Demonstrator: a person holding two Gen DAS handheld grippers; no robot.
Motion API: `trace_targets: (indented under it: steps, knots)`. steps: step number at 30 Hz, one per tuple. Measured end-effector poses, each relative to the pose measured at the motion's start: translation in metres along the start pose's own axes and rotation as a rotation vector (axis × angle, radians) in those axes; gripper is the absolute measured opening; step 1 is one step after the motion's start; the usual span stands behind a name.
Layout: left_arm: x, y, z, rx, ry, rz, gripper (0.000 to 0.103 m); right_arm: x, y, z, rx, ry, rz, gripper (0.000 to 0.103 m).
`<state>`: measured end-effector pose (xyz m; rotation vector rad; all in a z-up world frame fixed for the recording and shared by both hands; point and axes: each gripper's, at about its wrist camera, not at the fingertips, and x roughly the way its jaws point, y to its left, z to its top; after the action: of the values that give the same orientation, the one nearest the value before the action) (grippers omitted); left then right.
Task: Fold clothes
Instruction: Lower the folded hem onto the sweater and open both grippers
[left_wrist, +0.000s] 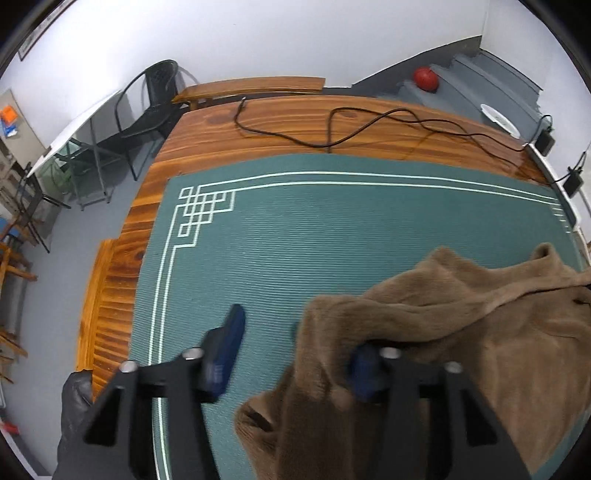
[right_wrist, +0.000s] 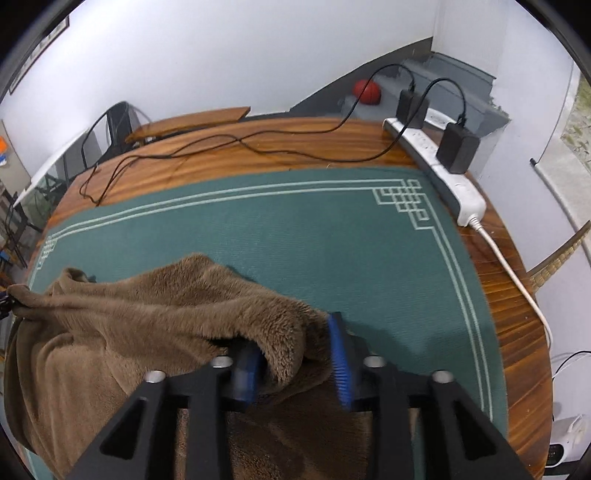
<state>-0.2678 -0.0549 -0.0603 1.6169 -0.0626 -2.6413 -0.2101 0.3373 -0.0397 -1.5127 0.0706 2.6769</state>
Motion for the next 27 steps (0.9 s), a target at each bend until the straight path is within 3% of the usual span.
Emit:
trace_targets:
  steps: [2, 8, 12, 17, 21, 27]
  knots:
    - [0.001, 0.006, -0.002, -0.012, 0.004, -0.019, 0.065, -0.007, 0.0, -0.001, 0.008, -0.027, 0.023, 0.065]
    - [-0.019, 0.016, -0.013, -0.028, -0.032, -0.069, 0.078, -0.044, 0.002, -0.005, 0.035, -0.16, 0.078, 0.065]
    - [-0.024, 0.018, -0.015, -0.053, -0.029, -0.108, 0.081, -0.044, 0.021, -0.009, -0.033, -0.139, 0.129, 0.065]
    - [-0.04, 0.021, -0.012, -0.117, -0.049, -0.196, 0.081, -0.016, 0.047, -0.013, -0.113, -0.03, 0.167, 0.065]
    - [-0.049, 0.025, -0.014, -0.138, -0.075, -0.19, 0.087, 0.008, 0.062, -0.016, -0.174, 0.023, 0.142, 0.065]
    - [-0.033, 0.026, -0.016, -0.136, -0.019, -0.206, 0.088, 0.042, 0.05, -0.003, -0.108, 0.06, 0.121, 0.065]
